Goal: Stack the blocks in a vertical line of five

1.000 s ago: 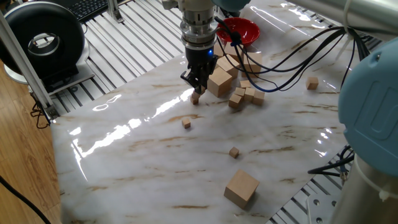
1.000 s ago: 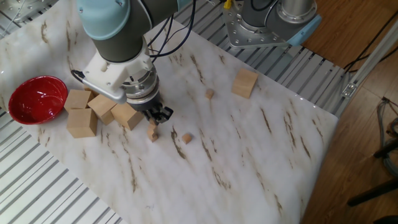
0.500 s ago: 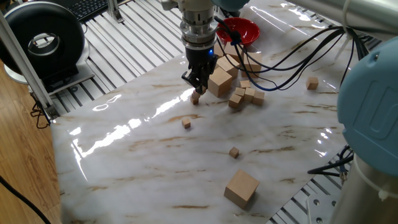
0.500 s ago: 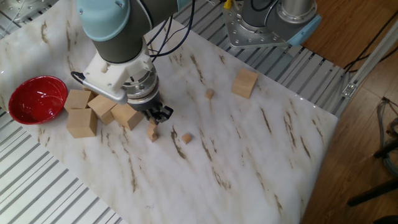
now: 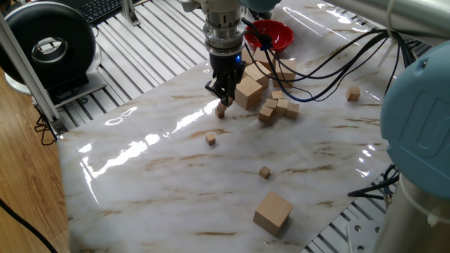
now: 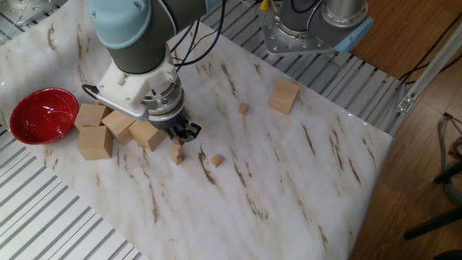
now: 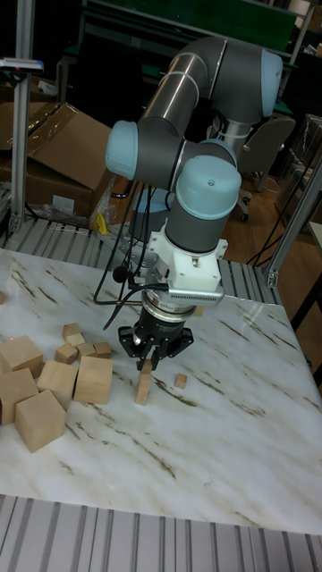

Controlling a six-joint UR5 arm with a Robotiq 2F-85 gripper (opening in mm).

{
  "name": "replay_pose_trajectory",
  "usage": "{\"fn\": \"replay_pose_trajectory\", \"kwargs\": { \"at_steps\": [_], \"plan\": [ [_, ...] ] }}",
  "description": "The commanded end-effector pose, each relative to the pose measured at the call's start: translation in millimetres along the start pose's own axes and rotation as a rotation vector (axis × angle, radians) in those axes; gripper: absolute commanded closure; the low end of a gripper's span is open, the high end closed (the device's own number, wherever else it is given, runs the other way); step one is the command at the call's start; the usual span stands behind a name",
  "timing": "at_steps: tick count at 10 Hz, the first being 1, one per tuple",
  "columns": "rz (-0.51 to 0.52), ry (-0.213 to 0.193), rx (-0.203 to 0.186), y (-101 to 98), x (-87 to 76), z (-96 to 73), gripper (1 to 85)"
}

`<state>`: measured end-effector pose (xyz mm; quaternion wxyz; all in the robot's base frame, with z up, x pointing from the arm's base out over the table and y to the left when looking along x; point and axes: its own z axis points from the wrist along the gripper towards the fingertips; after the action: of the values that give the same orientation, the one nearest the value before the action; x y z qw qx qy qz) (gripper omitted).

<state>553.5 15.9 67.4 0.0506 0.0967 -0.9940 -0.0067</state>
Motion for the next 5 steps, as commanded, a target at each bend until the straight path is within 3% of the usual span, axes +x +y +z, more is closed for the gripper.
{"fn": "replay_pose_trajectory", "kwargs": {
  "at_steps": [1, 5],
  "plan": [
    [-0.012, -0.006, -0.013, 2.9, -2.2, -1.3, 76.0],
    [-0.04, 0.003, -0.021, 4.8, -0.1, -0.6, 72.7]
  ]
}}
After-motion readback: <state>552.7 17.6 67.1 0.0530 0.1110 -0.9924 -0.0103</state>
